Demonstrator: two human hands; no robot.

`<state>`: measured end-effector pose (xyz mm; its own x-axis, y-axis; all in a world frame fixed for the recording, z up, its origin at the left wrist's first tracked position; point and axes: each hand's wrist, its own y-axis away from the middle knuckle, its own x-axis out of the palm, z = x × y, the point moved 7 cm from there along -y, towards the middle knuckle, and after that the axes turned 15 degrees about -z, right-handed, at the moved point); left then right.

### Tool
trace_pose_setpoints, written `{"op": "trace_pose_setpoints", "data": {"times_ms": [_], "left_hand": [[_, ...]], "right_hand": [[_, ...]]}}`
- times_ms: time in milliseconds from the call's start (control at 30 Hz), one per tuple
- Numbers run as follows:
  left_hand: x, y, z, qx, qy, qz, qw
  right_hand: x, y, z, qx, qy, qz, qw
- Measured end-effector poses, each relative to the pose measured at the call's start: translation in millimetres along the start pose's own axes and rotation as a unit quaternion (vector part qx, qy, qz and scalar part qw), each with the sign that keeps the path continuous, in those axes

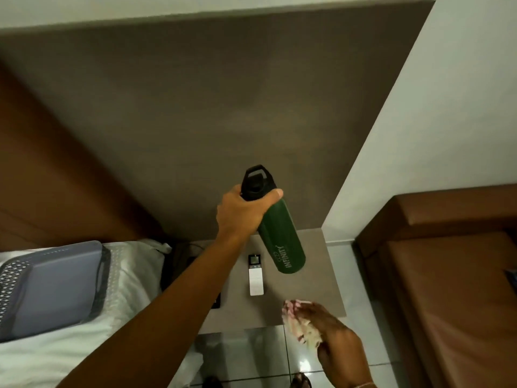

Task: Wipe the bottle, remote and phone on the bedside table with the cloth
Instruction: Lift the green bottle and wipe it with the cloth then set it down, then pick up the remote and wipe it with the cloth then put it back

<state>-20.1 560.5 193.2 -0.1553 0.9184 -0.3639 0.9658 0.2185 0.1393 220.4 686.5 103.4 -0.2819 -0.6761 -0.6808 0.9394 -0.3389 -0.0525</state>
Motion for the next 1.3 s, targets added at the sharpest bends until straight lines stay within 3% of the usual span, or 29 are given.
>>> {"op": "trace_pose_setpoints", "data": {"times_ms": [67, 100, 167, 200, 267, 367, 633, 833, 1100, 1133, 1200, 1233, 1300], "left_hand": [[30, -1, 37, 0.037, -0.023, 0.022, 0.999], [42, -1, 58, 0.045, -0.029, 0.034, 0.998], [77, -3, 108, 0.044, -0.034, 0.063, 0.996], [95, -5, 135, 0.04, -0.029, 0.077, 0.996], [127, -9, 182, 0.045, -0.022, 0.095, 0.994], [173, -11, 244, 0.071, -0.022, 0.123, 0.99], [237, -11, 326, 0.121, -0.037, 0.178, 0.976], [248, -5, 334, 0.165, -0.034, 0.201, 0.965], [238, 1, 365, 0.14, -0.08, 0.274, 0.948], [231, -2, 382, 0.12, -0.083, 0.26, 0.954], [208, -16, 425, 0.048, -0.129, 0.156, 0.978], [194, -23, 448, 0.009, -0.198, 0.092, 0.976], [175, -33, 483, -0.055, -0.337, 0.011, 0.94]], "right_hand": [[-8, -4, -48, 0.134, -0.102, -0.119, 0.979], [-10, -6, -73, 0.21, -0.146, -0.174, 0.951], [0, -17, -124, 0.35, -0.277, -0.268, 0.854], [12, -23, -147, 0.406, -0.335, -0.291, 0.799], [43, -34, -189, 0.48, -0.4, -0.289, 0.726], [85, -39, -241, 0.523, -0.448, -0.285, 0.667], [142, -16, -306, 0.548, -0.488, -0.273, 0.622], [148, -13, -304, 0.536, -0.502, -0.282, 0.617], [153, -8, -300, 0.554, -0.488, -0.282, 0.613], [153, -6, -302, 0.556, -0.485, -0.282, 0.614], [154, -1, -305, 0.561, -0.477, -0.28, 0.616], [155, 2, -306, 0.564, -0.474, -0.279, 0.616], [157, 7, -306, 0.568, -0.468, -0.272, 0.62]]}}
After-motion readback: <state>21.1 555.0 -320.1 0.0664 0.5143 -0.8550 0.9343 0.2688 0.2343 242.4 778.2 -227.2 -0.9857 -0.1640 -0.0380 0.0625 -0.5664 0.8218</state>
